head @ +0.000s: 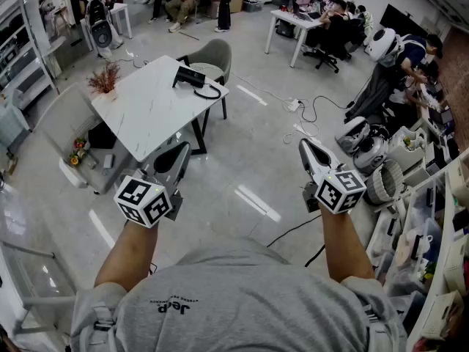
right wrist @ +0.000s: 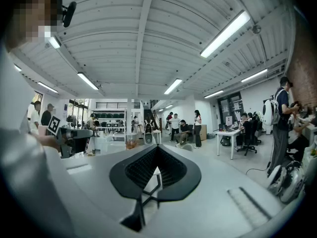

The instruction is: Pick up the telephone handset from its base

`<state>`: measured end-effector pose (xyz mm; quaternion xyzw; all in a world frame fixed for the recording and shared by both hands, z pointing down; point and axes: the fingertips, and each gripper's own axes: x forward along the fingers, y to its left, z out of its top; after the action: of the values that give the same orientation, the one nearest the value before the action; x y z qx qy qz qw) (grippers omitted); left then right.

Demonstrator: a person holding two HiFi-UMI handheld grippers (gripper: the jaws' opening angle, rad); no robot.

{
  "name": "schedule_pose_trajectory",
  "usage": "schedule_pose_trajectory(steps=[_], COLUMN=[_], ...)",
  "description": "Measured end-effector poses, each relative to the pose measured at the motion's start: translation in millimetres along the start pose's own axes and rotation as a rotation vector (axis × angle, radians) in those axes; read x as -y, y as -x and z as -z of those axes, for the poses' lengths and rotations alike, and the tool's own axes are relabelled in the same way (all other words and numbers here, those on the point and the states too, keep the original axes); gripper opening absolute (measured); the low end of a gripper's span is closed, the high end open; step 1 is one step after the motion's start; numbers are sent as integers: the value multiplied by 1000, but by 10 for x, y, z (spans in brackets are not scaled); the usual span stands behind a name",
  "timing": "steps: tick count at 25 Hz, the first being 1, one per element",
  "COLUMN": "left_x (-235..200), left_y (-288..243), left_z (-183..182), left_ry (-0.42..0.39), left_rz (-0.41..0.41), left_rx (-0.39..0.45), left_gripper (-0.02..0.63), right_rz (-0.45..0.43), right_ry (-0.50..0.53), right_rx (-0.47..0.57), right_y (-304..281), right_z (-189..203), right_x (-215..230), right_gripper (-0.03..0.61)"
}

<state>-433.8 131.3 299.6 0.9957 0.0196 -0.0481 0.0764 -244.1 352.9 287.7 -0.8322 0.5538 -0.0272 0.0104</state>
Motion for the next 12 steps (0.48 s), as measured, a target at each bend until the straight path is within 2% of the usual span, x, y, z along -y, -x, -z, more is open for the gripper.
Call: schedule_pose_trajectory(steps=[12], left_x=[22], left_y=[-34], left_z=[0], left_ry=[0], left_rz=[4], left_rx=[2], left_gripper=[54], right_rz=[0], right_ry=[6], right_rx=[5], right_y=[-15], right_z=[-18], right_x=[30], right_gripper=[3])
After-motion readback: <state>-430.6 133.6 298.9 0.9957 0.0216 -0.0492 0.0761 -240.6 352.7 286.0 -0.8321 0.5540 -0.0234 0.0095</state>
